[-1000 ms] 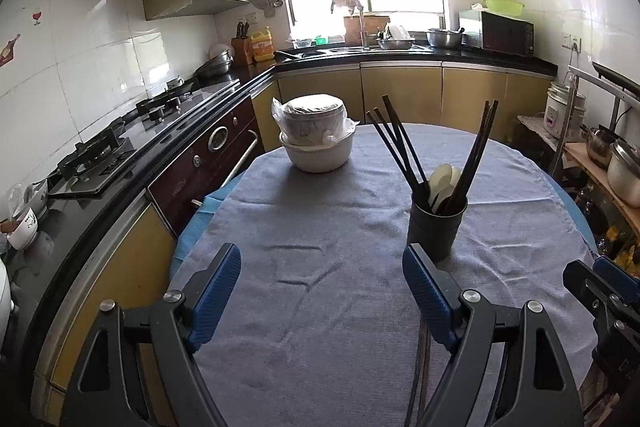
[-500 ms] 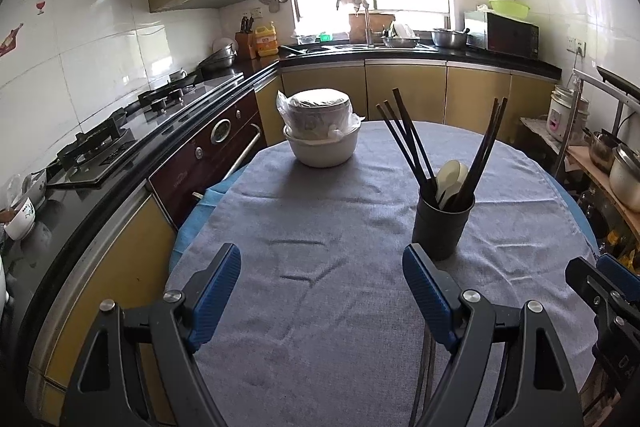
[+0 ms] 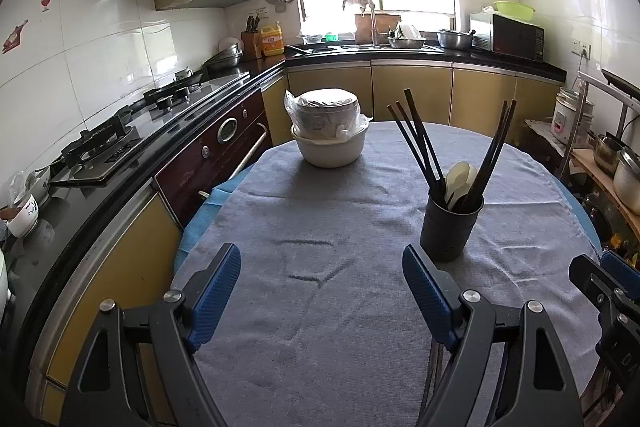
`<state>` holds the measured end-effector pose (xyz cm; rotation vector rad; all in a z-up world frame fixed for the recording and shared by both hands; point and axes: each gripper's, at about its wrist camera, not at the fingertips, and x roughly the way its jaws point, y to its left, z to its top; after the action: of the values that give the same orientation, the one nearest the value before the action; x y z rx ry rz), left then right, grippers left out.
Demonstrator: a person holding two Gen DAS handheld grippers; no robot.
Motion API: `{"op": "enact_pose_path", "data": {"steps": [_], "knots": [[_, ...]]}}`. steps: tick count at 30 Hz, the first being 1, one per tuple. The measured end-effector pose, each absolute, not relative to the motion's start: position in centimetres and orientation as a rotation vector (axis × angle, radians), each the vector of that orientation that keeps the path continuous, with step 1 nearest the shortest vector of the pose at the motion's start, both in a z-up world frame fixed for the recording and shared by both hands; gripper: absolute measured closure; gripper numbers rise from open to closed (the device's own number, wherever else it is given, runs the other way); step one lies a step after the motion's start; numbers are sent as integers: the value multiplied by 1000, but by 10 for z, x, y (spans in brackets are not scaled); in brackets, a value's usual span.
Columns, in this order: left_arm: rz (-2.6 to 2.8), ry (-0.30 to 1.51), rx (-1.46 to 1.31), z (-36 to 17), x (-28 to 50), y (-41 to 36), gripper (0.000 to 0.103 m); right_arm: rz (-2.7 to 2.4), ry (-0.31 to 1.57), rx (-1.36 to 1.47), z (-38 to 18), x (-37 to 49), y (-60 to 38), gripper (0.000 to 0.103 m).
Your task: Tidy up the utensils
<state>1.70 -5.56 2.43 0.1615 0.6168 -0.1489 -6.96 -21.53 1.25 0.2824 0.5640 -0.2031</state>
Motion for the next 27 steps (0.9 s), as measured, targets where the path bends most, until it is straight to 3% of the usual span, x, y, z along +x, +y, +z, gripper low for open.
{"op": "enact_pose_path", "data": {"steps": [27], "knots": [[-151, 609, 145, 26, 19, -46, 19, -208, 565, 260, 16, -64, -206, 45]]}}
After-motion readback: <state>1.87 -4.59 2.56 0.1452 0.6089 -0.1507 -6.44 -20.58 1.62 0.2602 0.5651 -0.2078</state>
